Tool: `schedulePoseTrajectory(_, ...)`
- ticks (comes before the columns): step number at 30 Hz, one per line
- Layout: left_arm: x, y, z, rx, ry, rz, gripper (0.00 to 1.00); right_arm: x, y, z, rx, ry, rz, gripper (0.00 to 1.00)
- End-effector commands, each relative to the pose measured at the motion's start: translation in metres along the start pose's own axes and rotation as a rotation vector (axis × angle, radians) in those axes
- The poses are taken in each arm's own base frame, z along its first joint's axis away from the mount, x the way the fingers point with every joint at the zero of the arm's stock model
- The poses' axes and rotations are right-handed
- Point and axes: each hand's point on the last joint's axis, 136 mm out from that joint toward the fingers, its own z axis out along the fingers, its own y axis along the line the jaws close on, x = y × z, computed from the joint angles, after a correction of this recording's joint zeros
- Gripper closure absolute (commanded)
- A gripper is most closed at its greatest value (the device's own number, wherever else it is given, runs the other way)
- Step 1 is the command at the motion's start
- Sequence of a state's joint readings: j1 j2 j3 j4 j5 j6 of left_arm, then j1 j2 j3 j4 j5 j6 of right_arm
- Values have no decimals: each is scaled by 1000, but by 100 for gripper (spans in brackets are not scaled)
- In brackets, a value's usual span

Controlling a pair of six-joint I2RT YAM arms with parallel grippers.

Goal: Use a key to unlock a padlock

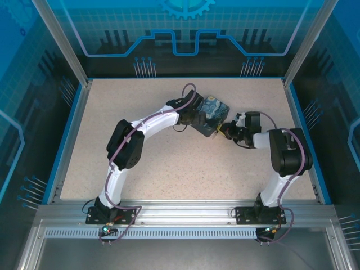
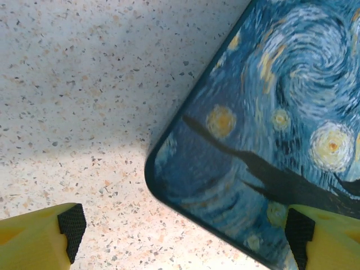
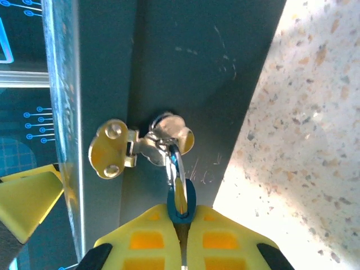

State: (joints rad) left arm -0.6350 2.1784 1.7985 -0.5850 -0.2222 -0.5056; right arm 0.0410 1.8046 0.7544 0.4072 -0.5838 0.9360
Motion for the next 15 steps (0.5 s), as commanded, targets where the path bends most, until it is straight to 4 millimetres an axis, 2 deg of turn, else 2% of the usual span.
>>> schedulePoseTrajectory(1, 40, 29, 26, -142, 136, 83, 7, -26, 9, -9, -10, -47, -3, 100)
schedulePoseTrajectory(4, 47, 32, 32, -151, 159, 88, 8, -58, -15, -34, 47, -192, 103, 100)
schedulePoseTrajectory(5, 47, 32, 33, -147, 160, 85, 8, -64, -15, -35, 17, -205, 137, 100)
schedulePoseTrajectory(6, 48, 31, 34, -144, 161, 83, 9, -65, -6, -30, -37, -173, 134, 100)
schedulePoseTrajectory(8, 47, 31, 34, -144, 161, 82, 9, -64, 7, -23, -75, -133, 111, 100)
schedulePoseTrajectory(13, 46, 29, 34, -140, 157, 82, 9, -47, 19, -29, -57, -93, 28, 100)
schedulePoseTrajectory(15, 46, 30, 36, -140, 162, 79, 9, -39, 17, -30, -37, -46, 31, 100)
